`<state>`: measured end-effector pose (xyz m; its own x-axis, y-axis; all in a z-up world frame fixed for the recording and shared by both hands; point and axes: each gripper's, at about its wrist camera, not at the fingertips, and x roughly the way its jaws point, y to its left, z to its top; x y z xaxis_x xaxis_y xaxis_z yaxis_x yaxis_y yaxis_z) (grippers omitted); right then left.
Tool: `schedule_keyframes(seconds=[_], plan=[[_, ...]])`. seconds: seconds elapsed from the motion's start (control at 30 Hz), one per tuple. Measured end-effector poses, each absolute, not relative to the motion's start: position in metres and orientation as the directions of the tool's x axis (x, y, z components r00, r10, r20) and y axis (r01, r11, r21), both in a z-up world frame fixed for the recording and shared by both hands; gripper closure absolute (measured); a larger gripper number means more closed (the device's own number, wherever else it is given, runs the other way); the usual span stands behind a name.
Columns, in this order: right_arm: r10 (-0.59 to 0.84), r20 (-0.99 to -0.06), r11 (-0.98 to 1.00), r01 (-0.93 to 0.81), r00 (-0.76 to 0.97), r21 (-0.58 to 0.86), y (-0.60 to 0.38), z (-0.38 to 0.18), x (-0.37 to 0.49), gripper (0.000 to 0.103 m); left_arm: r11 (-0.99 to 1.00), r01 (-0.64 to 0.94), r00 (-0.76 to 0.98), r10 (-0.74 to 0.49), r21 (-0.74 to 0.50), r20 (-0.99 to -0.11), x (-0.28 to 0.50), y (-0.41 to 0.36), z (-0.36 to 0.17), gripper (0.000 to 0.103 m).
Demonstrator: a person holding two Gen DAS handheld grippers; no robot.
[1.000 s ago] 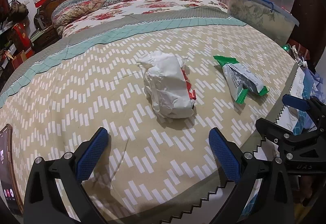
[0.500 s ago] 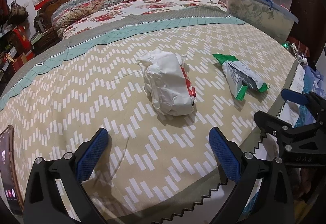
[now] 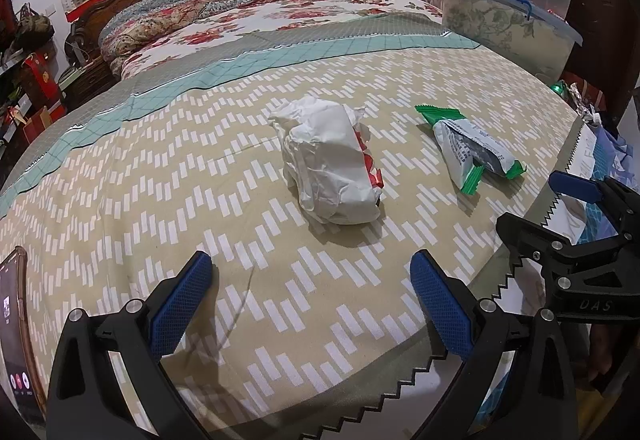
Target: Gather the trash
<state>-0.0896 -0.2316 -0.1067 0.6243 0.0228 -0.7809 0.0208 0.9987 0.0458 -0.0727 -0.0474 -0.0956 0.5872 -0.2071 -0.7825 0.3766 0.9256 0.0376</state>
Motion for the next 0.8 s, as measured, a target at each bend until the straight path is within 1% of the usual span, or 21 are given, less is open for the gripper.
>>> schedule_keyframes(seconds=[0.4, 0.57, 0.63, 0.67, 0.73, 0.8], plan=[[0.023, -0.768, 0.999, 0.017, 0.640, 0.045, -0.230, -0.108, -0.095, 0.003, 0.923, 0.383, 0.592, -0.221, 0.030, -0.775, -0.073, -0.044, -0.095, 0.008], [0.027, -0.778, 0.999, 0.009, 0.627, 0.042, -0.230, -0.108, -0.098, 0.003, 0.928, 0.357, 0.573, -0.307, -0.107, -0.760, -0.067, -0.019, -0.082, 0.009], [0.025, -0.779, 0.999, 0.010, 0.626, 0.040, -0.231, -0.106, -0.099, 0.004, 0.925, 0.357, 0.589, -0.334, -0.134, -0.736, -0.067, -0.014, -0.072, 0.009], [0.030, -0.774, 0.999, 0.008, 0.632, 0.045, -0.232, -0.105, -0.099, 0.006, 0.918, 0.368, 0.587, -0.352, -0.147, -0.730, -0.066, -0.013, -0.067, 0.009], [0.041, -0.762, 0.998, 0.003, 0.647, 0.056, -0.235, -0.102, -0.101, 0.009, 0.899, 0.399, 0.568, -0.396, -0.179, -0.722, -0.062, -0.017, -0.058, 0.009], [0.042, -0.746, 0.998, 0.004, 0.665, 0.060, -0.240, -0.098, -0.102, 0.009, 0.893, 0.410, 0.559, -0.408, -0.187, -0.722, -0.055, -0.023, -0.054, 0.009]])
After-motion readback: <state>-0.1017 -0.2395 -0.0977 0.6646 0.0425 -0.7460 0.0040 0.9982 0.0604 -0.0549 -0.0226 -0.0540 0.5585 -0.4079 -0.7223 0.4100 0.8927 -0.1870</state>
